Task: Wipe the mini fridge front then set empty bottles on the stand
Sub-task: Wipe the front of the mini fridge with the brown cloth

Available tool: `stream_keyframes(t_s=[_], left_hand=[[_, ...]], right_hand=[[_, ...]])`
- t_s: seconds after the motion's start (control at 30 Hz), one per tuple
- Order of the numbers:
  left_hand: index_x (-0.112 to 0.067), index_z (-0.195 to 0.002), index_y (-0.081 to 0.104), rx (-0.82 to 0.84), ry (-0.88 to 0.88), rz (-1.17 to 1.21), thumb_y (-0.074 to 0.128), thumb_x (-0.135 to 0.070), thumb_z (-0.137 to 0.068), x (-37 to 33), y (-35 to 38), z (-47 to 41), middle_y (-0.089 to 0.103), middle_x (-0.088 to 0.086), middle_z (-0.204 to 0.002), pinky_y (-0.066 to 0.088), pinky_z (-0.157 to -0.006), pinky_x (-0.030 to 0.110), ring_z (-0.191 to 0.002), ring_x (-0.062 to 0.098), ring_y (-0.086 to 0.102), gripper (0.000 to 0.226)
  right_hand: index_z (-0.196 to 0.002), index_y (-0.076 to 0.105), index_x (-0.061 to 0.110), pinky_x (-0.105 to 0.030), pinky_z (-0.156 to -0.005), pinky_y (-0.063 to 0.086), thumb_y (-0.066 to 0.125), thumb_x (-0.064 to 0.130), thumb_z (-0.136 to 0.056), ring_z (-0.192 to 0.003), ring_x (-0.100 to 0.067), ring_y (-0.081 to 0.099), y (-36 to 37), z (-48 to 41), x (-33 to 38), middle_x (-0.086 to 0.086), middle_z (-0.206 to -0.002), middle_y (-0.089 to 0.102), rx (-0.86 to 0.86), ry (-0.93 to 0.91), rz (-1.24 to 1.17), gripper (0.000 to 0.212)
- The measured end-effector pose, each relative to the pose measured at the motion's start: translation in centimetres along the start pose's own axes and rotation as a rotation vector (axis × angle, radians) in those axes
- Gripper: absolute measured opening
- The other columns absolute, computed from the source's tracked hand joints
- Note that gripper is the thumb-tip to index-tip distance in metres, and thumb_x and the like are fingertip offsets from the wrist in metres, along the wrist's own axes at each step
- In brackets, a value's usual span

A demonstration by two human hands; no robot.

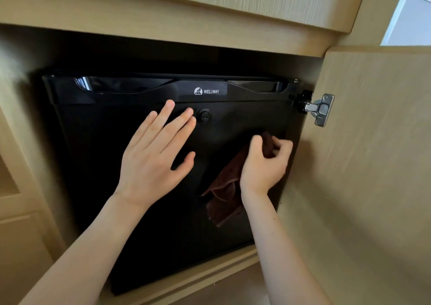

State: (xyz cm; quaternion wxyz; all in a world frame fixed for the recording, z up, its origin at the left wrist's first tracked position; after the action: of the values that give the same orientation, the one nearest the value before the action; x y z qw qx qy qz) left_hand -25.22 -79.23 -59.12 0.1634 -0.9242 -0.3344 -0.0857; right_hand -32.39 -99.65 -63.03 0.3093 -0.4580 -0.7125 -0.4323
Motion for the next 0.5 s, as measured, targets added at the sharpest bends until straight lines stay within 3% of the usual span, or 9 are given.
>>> stream_keyframes(t_s=[0.13, 0.2, 0.33, 0.4, 0.5], left_hand=[[-0.010, -0.142, 0.052, -0.015, 0.002, 0.006, 0.063, -0.027, -0.095, -0.1, 0.0, 0.0, 0.049, 0.003, -0.150, 0.024, -0.123, 0.038, -0.149, 0.023, 0.030, 0.051], [-0.009, -0.140, 0.054, -0.022, -0.002, 0.017, 0.064, -0.026, -0.095, 0.0, 0.0, 0.1, 0.051, 0.003, -0.147, 0.026, -0.122, 0.038, -0.147, 0.022, 0.034, 0.049], [-0.009, -0.138, 0.057, -0.026, -0.003, 0.023, 0.065, -0.024, -0.094, -0.1, -0.3, 0.0, 0.054, 0.004, -0.145, 0.028, -0.121, 0.038, -0.145, 0.023, 0.038, 0.048], [-0.008, -0.137, 0.057, -0.026, -0.005, 0.028, 0.065, -0.024, -0.094, -0.2, -0.3, 0.0, 0.055, 0.004, -0.144, 0.028, -0.121, 0.039, -0.144, 0.024, 0.038, 0.047], [-0.008, -0.138, 0.057, -0.023, 0.005, 0.033, 0.065, -0.024, -0.094, -0.1, -0.1, 0.0, 0.054, 0.004, -0.145, 0.028, -0.121, 0.039, -0.145, 0.024, 0.038, 0.047]], right_hand=[[-0.096, 0.054, 0.025, -0.006, -0.064, 0.044, 0.067, 0.032, -0.086, -0.078, 0.003, 0.061, -0.2, 0.2, -1.0, 0.014, -0.084, 0.061, 0.000, -0.036, 0.010, 0.018], [-0.097, 0.055, 0.020, -0.008, -0.062, 0.044, 0.067, 0.032, -0.089, -0.078, 0.005, 0.062, -1.7, 0.8, -3.7, 0.013, -0.088, 0.063, -0.091, 0.118, 0.018, 0.019], [-0.101, 0.054, 0.017, -0.026, -0.071, 0.046, 0.064, 0.033, -0.093, -0.087, -0.012, 0.062, -4.2, 2.3, -7.8, 0.002, -0.098, 0.063, -0.156, 0.505, -0.023, 0.021], [-0.100, 0.054, 0.018, -0.025, -0.068, 0.045, 0.064, 0.034, -0.092, -0.086, -0.011, 0.061, -3.8, 2.1, -7.2, 0.004, -0.097, 0.062, -0.156, 0.464, -0.004, 0.020], [-0.099, 0.054, 0.022, -0.010, -0.060, 0.044, 0.066, 0.036, -0.089, -0.079, 0.000, 0.062, -2.1, 1.6, -4.4, 0.012, -0.091, 0.061, -0.103, 0.239, 0.024, 0.021]])
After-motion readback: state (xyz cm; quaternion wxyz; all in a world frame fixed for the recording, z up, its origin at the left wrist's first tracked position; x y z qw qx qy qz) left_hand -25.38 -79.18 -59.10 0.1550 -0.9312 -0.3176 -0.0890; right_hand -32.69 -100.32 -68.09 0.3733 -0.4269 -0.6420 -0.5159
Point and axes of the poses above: each hand's wrist, its own z-axis away from the middle knuckle, its own y-axis out of the palm, x = y × z, the point moved 4 cm from there along -z, towards the middle knuckle
